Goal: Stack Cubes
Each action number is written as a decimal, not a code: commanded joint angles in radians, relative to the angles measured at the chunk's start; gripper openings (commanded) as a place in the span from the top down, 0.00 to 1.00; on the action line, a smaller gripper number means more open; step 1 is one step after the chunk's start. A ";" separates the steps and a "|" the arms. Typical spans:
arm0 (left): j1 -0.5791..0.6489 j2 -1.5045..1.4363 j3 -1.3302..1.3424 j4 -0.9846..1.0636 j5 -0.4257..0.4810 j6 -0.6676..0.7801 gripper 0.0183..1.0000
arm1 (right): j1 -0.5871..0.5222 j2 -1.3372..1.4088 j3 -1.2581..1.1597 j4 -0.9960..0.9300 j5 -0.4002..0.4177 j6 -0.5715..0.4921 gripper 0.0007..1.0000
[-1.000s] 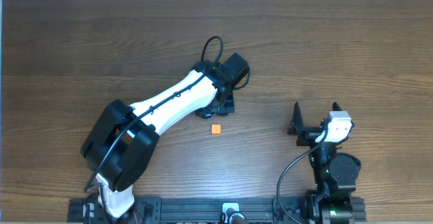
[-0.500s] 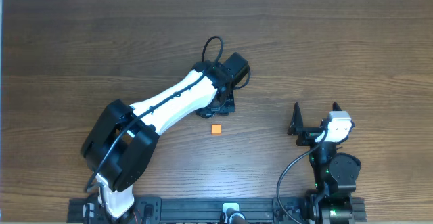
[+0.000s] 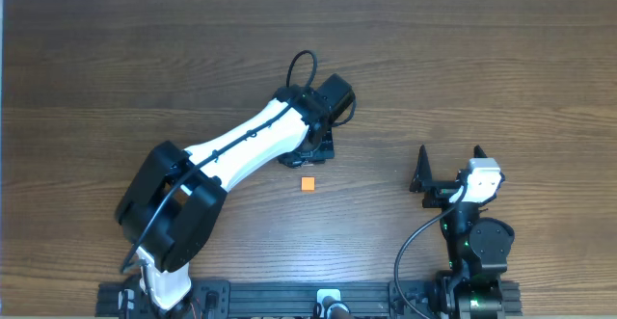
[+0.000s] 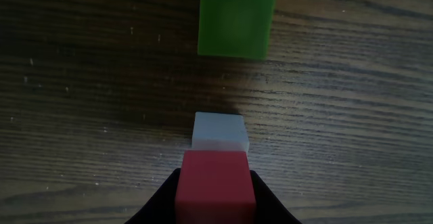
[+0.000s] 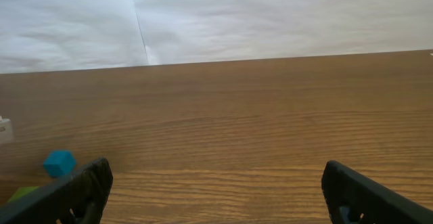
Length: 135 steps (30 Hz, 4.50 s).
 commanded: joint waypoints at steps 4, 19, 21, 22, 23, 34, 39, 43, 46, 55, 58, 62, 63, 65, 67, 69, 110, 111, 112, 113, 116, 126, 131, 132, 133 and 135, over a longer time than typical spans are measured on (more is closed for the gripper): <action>0.006 0.035 0.019 0.001 0.006 0.012 0.98 | -0.005 -0.010 -0.008 0.001 0.004 -0.001 0.01; 0.006 0.036 0.019 0.010 0.006 0.014 0.97 | -0.005 -0.010 -0.008 0.001 0.004 -0.001 0.01; 0.006 0.036 0.019 0.010 0.006 0.015 0.98 | -0.005 -0.010 -0.008 0.001 0.004 -0.001 0.01; 0.006 0.036 0.019 0.010 0.006 0.014 0.97 | -0.005 -0.010 -0.008 0.001 0.004 -0.001 0.01; 0.006 0.036 0.019 0.010 0.006 0.014 0.96 | -0.005 -0.010 -0.008 0.001 0.004 -0.001 0.01; 0.006 0.036 0.019 0.011 0.006 0.014 0.73 | -0.005 -0.010 -0.008 0.001 0.004 -0.001 0.01; 0.006 0.036 0.019 0.011 0.002 0.014 0.65 | -0.005 -0.010 -0.008 0.001 0.004 -0.001 0.01; 0.006 0.036 0.019 0.011 0.002 0.014 0.63 | -0.005 -0.010 -0.008 0.001 0.004 -0.001 0.01; 0.006 0.036 0.019 0.011 0.002 0.014 0.63 | -0.005 -0.010 -0.008 0.001 0.004 -0.001 0.01; 0.006 0.033 0.019 0.010 0.003 0.012 0.12 | -0.005 -0.010 -0.008 0.001 0.004 -0.001 0.01; 0.000 0.014 0.019 0.002 0.006 0.008 0.04 | -0.005 -0.010 -0.008 0.001 0.004 -0.001 0.01; -0.018 -0.045 0.018 -0.021 0.006 -0.015 0.01 | -0.005 -0.010 -0.008 0.001 0.004 -0.001 0.01; -0.026 -0.064 0.014 -0.024 0.010 -0.016 0.01 | -0.005 -0.010 -0.008 0.001 0.004 -0.001 0.01; -0.043 -0.095 -0.003 -0.023 0.014 -0.024 0.02 | -0.005 -0.010 -0.008 0.001 0.004 -0.001 0.01; -0.068 -0.129 -0.040 -0.023 0.014 -0.051 0.02 | -0.005 -0.010 -0.008 0.001 0.004 -0.001 0.01; -0.095 -0.163 -0.090 -0.019 0.014 -0.089 0.02 | -0.005 -0.010 -0.008 0.001 0.004 -0.001 0.01; -0.139 -0.111 -0.246 0.150 -0.009 -0.129 0.13 | -0.005 -0.010 -0.008 0.001 0.004 -0.001 0.01; -0.137 -0.111 -0.246 0.150 -0.008 -0.129 0.13 | -0.005 -0.010 -0.008 0.001 0.004 -0.001 0.01; -0.134 -0.111 -0.246 0.150 -0.008 -0.129 0.14 | -0.005 -0.010 -0.008 0.001 0.004 -0.001 0.01; -0.133 -0.111 -0.246 0.150 -0.008 -0.129 0.14 | -0.005 -0.010 -0.008 0.001 0.004 -0.001 0.01; -0.134 -0.111 -0.246 0.150 -0.008 -0.128 0.14 | -0.005 -0.010 -0.008 0.001 0.004 -0.001 0.01; -0.133 -0.111 -0.269 0.166 -0.009 -0.124 0.15 | -0.005 -0.010 -0.008 0.001 0.004 -0.001 0.01; -0.134 -0.111 -0.271 0.166 -0.008 -0.124 0.19 | -0.005 -0.010 -0.008 0.001 0.004 -0.001 0.01; -0.134 -0.111 -0.272 0.166 -0.008 -0.124 0.21 | -0.005 -0.010 -0.008 0.001 0.004 -0.001 0.01; -0.134 -0.111 -0.276 0.166 -0.004 -0.124 0.23 | -0.005 -0.010 -0.008 0.001 0.004 -0.001 0.01; -0.134 -0.111 -0.283 0.166 -0.001 -0.125 0.26 | -0.005 -0.010 -0.008 0.001 0.004 -0.001 0.01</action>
